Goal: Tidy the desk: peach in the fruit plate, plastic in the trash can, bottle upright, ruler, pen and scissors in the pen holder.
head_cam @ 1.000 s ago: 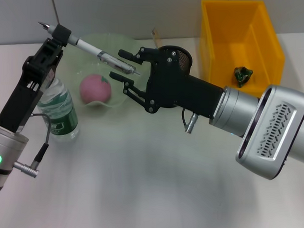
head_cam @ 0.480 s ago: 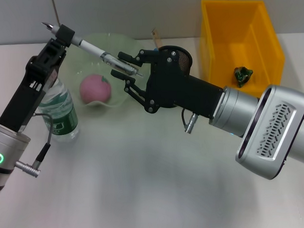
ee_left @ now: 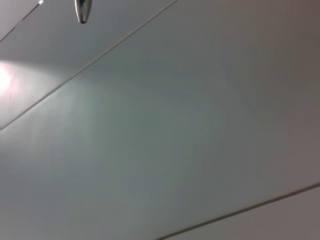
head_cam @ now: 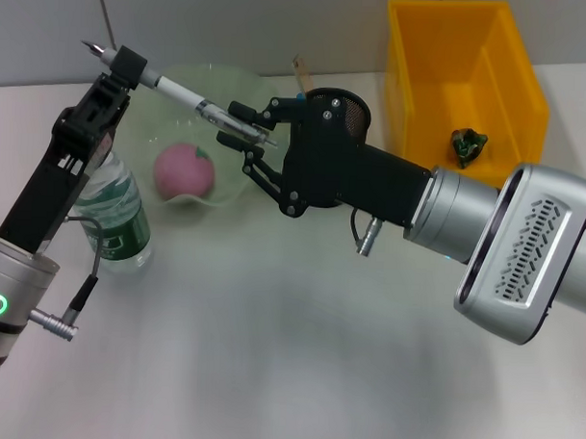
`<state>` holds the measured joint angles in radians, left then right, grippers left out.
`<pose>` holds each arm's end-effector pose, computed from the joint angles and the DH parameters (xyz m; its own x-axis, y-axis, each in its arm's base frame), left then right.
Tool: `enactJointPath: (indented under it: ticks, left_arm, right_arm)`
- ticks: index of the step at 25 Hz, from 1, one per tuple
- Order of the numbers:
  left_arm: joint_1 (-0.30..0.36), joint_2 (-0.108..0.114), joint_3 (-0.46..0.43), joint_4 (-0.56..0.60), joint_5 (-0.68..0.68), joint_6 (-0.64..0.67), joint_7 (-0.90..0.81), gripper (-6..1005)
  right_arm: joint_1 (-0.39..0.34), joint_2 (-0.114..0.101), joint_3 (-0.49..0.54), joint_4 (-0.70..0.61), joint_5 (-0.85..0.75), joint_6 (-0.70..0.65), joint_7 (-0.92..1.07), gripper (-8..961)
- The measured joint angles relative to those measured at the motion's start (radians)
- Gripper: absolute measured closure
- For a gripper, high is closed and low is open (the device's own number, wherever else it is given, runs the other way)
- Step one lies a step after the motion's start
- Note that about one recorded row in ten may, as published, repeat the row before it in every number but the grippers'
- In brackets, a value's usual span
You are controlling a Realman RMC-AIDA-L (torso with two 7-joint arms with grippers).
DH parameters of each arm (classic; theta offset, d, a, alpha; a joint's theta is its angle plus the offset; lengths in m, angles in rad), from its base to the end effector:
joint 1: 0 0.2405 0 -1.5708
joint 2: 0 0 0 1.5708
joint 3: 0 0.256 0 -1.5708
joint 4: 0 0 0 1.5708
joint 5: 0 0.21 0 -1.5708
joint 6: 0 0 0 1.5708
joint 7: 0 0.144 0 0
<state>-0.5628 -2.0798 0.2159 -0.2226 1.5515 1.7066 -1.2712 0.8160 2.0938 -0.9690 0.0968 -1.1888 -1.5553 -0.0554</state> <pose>-0.2285 0.2989 -0.0354 -0.2676 0.3535 0.8963 0.6785 -0.5914 0.4358 0.1742 0.3352 -0.0747 0.6375 0.5874 -0.4986 0.0990 -0.7042 -0.7031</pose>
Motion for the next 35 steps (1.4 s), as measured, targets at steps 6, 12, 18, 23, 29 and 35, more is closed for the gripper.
enactJointPath:
  ticks: [6,12,18,23,29,35]
  left_arm:
    - [0.000,0.000,0.003,0.000,0.004,0.015,0.031,803]
    - [0.000,0.001,0.001,0.001,0.005,0.019,0.031,801]
    - [0.000,0.002,0.001,0.002,0.005,0.020,0.028,658]
    - [0.004,0.003,0.000,0.002,0.003,0.022,0.024,615]
    - [0.005,0.003,0.000,0.002,0.003,0.026,0.024,563]
    - [0.005,0.004,0.000,0.011,0.004,0.034,0.025,481]
  right_arm:
    - [0.000,0.000,0.017,0.008,-0.005,-0.001,0.000,770]
    - [-0.002,0.000,0.018,0.008,-0.006,-0.010,0.000,771]
    - [-0.004,0.000,0.018,0.010,-0.006,-0.012,0.000,791]
    - [-0.006,0.000,0.018,0.011,-0.006,-0.014,0.003,948]
    - [-0.006,0.000,0.018,0.011,-0.006,-0.016,0.003,953]
    - [-0.006,0.000,0.018,0.011,-0.006,-0.016,0.007,953]
